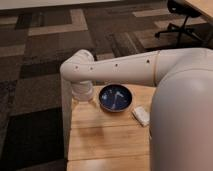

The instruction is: Pick up the ceramic bowl

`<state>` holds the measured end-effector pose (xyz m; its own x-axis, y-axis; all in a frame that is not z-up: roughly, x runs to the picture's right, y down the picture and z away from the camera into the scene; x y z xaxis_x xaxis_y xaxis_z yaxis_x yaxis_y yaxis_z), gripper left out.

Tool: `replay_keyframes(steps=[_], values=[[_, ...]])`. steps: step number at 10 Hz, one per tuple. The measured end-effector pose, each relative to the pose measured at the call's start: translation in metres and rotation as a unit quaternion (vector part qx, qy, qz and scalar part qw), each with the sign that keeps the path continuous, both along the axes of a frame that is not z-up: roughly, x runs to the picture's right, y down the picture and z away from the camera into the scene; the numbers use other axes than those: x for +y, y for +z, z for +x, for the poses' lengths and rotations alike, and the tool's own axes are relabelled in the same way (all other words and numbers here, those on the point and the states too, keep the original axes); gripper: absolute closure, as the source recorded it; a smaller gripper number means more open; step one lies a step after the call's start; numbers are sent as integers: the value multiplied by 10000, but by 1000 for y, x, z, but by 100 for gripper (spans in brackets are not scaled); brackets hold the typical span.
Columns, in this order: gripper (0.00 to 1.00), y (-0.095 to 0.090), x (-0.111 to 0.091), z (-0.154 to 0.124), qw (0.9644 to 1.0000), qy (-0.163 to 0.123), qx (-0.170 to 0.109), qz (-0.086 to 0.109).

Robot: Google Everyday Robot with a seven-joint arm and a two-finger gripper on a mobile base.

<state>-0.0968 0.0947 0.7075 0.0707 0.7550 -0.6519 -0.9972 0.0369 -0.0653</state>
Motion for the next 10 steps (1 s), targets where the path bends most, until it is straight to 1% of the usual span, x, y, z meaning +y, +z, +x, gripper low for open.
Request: replay_keyframes(steps=[1,3,5,6,8,9,10], values=[[35,5,-3,2,9999,-46,-96,-3],[35,14,-3,7,9997,-161,-193,-43],[35,27,-4,20,9984,-447,-358,-25],[35,30,-5,24,9979,-515,-392,2],[35,39,-10,38,9956,-782,-497,113],[35,40,-11,41,9949,-844,-538,131],[35,45,-10,53,9915,-1087,-700,159]])
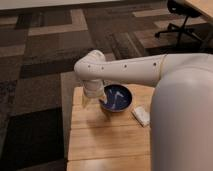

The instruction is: Pick up the ceramic bowl

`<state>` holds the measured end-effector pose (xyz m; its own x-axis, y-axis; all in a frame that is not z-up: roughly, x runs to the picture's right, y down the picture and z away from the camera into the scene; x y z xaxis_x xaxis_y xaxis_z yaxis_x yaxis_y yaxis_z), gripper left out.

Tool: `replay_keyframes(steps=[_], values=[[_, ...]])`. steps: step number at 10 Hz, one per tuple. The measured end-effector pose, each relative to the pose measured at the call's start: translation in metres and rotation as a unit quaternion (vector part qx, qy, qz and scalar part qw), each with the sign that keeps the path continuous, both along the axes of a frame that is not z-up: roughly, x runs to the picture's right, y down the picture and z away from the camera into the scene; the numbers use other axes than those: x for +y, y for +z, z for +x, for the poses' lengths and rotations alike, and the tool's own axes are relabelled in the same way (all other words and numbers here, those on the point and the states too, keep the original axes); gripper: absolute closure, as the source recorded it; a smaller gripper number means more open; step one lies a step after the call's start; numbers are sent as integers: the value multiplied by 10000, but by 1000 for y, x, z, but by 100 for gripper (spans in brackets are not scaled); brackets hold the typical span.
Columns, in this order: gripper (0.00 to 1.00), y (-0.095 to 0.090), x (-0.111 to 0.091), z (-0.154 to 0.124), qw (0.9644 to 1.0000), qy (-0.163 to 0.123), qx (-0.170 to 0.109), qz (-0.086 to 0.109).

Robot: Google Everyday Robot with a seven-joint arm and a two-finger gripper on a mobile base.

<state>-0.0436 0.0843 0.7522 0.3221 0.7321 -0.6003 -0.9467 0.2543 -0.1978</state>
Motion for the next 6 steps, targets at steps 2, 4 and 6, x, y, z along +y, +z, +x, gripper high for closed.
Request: replay_keyframes(steps=[2,4,6], values=[[35,7,0,22,9993,-331,-159,23],[35,13,-1,44,9979,-593,-241,22],[35,13,-1,43,9979,-594,-248,13]])
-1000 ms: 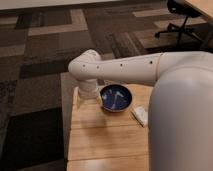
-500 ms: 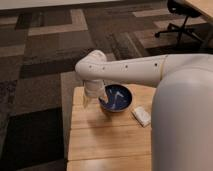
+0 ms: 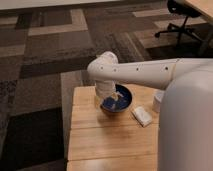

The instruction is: Pick up the ceramic bowl

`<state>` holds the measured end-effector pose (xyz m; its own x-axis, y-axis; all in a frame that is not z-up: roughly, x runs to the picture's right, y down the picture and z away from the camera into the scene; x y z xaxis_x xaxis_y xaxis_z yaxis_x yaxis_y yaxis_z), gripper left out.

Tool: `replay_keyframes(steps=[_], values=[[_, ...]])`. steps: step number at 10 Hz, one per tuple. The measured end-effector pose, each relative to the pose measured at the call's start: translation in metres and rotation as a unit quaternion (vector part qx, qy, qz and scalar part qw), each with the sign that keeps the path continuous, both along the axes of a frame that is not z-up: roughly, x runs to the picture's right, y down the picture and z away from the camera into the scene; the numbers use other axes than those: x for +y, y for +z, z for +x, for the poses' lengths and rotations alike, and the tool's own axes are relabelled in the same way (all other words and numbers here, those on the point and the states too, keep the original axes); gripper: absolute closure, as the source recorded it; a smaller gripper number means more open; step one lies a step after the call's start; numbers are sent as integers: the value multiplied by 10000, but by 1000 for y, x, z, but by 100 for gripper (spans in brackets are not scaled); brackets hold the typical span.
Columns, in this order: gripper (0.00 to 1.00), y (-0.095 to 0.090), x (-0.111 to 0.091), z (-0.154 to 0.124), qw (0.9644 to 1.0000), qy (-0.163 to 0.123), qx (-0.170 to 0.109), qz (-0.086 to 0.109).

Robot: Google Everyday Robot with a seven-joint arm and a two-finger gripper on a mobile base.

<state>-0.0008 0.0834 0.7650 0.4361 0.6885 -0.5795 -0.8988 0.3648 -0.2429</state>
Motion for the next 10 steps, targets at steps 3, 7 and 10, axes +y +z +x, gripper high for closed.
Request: replay_keyframes(steps=[3,7,10], values=[[35,0,0,0,10000,0,-1,-4],[35,13,-2,-1,9999,-68,26,92],[35,29,-1,-14,9996,-100,-131,230]])
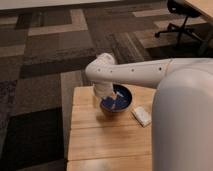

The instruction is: Pick up the ceramic bowl

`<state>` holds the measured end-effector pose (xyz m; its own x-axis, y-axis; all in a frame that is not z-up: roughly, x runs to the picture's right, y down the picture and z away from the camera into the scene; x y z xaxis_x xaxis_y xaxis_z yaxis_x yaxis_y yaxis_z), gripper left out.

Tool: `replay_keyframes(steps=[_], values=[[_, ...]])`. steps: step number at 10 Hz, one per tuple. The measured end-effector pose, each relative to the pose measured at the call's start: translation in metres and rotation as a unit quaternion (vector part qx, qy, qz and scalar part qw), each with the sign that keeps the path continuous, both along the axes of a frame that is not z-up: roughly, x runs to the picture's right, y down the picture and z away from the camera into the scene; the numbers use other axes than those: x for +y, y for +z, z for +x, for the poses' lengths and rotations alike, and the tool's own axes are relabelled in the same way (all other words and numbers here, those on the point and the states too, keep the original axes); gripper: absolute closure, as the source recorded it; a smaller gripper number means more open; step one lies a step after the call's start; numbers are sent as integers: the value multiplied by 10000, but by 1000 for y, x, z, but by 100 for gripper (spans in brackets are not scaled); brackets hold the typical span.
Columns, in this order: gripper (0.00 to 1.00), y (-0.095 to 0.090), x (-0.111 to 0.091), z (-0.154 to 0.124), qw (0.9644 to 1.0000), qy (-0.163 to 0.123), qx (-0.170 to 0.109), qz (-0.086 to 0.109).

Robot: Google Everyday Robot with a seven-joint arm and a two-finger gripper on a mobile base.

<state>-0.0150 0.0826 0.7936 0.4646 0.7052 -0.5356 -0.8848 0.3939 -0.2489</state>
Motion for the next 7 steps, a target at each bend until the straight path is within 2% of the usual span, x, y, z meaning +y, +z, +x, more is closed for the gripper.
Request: replay_keyframes(steps=[2,3,7], values=[[35,6,4,-3,10000,-42,-65,7],[35,15,11,-3,9999,-66,-122,-6],[35,36,22,-3,9998,37,-209,-45]])
